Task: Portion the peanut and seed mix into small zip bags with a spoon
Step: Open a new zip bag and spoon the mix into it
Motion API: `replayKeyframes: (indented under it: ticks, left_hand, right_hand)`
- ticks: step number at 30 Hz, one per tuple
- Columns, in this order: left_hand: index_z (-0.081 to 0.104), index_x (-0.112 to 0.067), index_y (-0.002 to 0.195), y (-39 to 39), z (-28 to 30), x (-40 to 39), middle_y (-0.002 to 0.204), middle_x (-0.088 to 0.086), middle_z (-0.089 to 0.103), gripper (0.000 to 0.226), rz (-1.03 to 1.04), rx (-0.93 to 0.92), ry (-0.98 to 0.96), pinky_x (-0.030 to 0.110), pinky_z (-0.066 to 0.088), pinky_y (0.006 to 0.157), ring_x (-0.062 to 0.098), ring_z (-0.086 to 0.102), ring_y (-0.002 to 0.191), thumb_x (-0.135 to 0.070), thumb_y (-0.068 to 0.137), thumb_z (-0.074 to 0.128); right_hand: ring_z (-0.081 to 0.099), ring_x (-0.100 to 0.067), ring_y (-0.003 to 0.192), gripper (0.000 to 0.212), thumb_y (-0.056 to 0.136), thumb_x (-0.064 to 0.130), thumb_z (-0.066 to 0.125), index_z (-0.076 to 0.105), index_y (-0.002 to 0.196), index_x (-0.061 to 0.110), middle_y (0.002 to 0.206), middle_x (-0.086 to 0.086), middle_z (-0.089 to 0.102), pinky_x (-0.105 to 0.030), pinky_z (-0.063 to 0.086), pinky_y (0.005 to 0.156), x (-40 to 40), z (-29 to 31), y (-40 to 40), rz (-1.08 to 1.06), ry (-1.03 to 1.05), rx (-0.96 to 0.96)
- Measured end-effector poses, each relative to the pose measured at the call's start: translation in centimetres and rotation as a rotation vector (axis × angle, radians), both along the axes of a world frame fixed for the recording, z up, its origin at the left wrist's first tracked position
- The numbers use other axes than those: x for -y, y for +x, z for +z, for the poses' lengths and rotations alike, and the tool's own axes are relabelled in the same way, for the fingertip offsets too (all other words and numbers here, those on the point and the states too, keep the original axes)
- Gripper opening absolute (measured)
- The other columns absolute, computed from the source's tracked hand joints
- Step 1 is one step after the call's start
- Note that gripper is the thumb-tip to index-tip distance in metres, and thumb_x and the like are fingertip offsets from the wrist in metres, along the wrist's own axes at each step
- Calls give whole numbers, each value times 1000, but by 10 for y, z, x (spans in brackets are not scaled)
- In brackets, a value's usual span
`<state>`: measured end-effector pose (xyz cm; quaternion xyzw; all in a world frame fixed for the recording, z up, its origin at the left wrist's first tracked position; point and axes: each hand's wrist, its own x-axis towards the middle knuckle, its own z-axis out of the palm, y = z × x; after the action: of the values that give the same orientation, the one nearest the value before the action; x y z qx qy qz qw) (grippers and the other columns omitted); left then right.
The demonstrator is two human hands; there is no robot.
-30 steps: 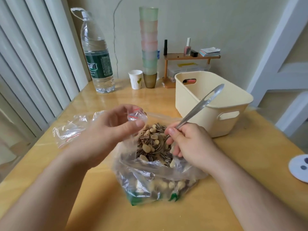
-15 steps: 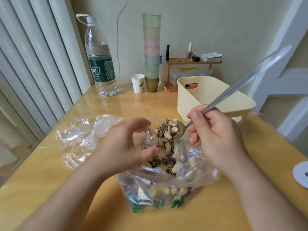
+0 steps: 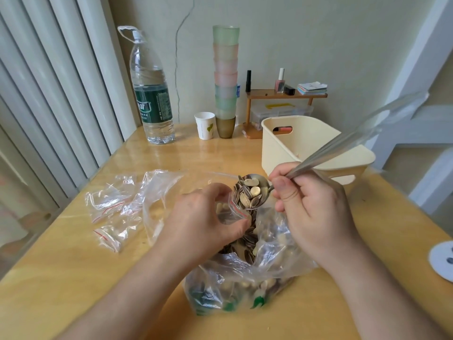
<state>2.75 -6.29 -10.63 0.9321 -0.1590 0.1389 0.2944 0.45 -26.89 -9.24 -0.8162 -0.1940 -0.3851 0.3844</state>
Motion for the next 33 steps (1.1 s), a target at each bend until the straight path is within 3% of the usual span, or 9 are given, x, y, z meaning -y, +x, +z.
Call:
replayKeyframes:
  ticks: [3, 6, 11, 17, 21, 25, 30, 33]
  left_hand:
    - [66, -28, 129, 1, -2, 1, 117, -17, 71, 68, 18, 3, 10, 13, 37, 90, 6, 63, 117, -62, 72, 82]
    - [66, -29, 128, 2, -4, 1, 116, -18, 71, 67, 31, 7, -5, 12, 37, 86, 4, 63, 115, -62, 72, 83]
    - [66, -30, 123, 2, -5, 0, 111, -18, 71, 64, 50, 9, -29, 6, 35, 74, 1, 60, 107, -63, 71, 81]
    - [67, -27, 127, 4, -7, 1, 112, -15, 73, 68, 58, 26, -41, 13, 40, 82, 4, 64, 112, -64, 70, 79]
    - [67, -29, 124, 4, -6, 0, 108, -17, 72, 65, 63, 30, -58, 3, 37, 75, 3, 64, 109, -63, 70, 81]
    - [68, -30, 123, 5, -7, -2, 105, -18, 73, 65, 71, 32, -75, 16, 46, 81, 1, 65, 108, -65, 69, 80]
    - [70, -32, 120, 6, -5, -5, 95, -20, 70, 63, 82, -7, -129, 0, 40, 72, -9, 62, 92, -66, 68, 81]
    - [69, -33, 119, 7, -4, -7, 91, -23, 67, 63, 92, -17, -137, 0, 39, 70, -13, 58, 88, -67, 68, 82]
  right_hand:
    - [61, -6, 71, 22, 106, 23, 54, 69, 96, 12, 83, 12, 59, -17, 47, 72, -3, 0, -1, -2, -66, 45]
    - [57, -5, 72, 20, 105, 19, 57, 71, 97, 8, 87, 7, 61, -10, 40, 74, -5, -3, 0, 9, -140, 52]
    - [55, -11, 75, 21, 105, 17, 56, 72, 98, 5, 86, 3, 61, -17, 43, 75, -6, -3, 0, 28, -186, 84]
    - [59, -18, 78, 21, 103, 18, 57, 73, 100, 5, 89, -4, 65, -19, 46, 78, -8, -2, -4, -3, -225, 109]
    - [61, -24, 77, 12, 102, 13, 62, 73, 100, 9, 89, -3, 63, -31, 47, 73, -10, -2, -6, 16, -192, 52]
    - [61, -26, 77, 9, 99, 7, 65, 74, 100, 6, 87, -6, 63, -34, 47, 69, -9, -4, -5, 39, -168, 75]
    - [60, -16, 76, 21, 106, 20, 56, 72, 98, 8, 86, -2, 60, -27, 47, 73, -6, -5, -1, 31, -84, 64]
    - [61, -19, 74, 25, 109, 25, 50, 70, 99, 13, 85, -1, 60, -34, 49, 71, -7, -6, 1, 37, -82, 67]
